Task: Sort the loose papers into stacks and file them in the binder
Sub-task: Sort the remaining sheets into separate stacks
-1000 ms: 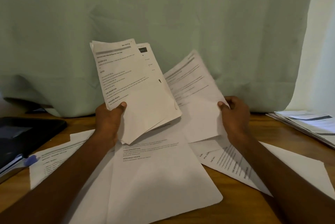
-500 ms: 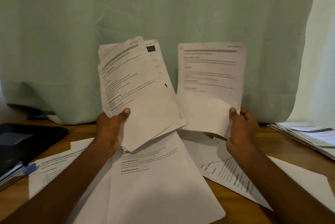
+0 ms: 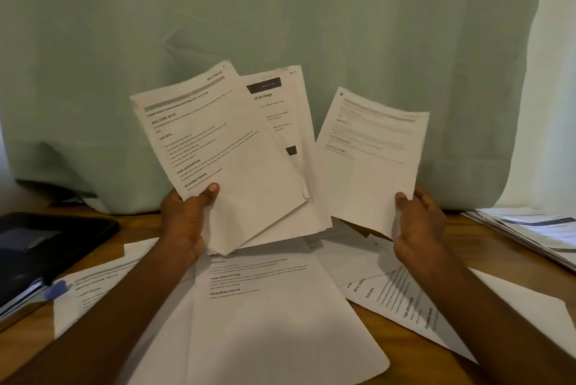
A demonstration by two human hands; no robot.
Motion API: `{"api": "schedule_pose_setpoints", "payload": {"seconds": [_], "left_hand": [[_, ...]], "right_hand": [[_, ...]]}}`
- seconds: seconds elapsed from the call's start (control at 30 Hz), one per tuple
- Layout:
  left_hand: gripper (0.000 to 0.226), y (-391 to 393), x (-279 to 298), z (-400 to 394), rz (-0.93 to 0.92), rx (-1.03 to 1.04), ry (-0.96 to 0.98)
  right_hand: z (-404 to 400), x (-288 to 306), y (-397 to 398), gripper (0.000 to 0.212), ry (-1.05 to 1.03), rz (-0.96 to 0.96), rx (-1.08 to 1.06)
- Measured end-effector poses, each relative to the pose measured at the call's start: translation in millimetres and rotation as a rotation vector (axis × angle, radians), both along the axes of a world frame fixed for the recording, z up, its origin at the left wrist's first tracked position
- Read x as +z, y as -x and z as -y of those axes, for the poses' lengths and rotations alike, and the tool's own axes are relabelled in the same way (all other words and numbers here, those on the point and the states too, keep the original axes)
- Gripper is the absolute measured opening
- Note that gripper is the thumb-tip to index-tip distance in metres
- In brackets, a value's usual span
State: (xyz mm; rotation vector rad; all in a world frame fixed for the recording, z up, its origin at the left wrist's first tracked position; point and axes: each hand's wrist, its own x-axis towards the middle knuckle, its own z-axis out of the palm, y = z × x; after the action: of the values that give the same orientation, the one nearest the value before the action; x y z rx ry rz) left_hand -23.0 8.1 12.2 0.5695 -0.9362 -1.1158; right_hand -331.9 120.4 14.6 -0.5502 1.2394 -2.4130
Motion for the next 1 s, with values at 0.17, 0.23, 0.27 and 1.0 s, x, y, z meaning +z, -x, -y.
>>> {"api": "schedule_pose_setpoints", "payload": {"seconds": [0.17,0.23,0.27,1.0], "left_hand": [[0.039,-0.6,-1.6,2.4,0.001,-0.009,0.000],[0.039,0.8,-1.6,2.8,-0.006,-0.005,-0.005],[0.039,1.3,-1.6,2.8,-0.009,-0.003,-0.008],[0.053,6.4,-6.1,5.9,-0.047,-0.062,-0.023]], "right_hand": [[3.6,-2.3,-2.7,0.047,-0.040,-0.080,0.163],[3.7,-1.1,-6.9,0.051,-0.023,-0.088,0.193],[3.4,-0.1,-7.7,0.054,0.002,-0.090,0.186],[3.2,3.6,-15.6,0.041,-0.036,-0.392,0.321]]}}
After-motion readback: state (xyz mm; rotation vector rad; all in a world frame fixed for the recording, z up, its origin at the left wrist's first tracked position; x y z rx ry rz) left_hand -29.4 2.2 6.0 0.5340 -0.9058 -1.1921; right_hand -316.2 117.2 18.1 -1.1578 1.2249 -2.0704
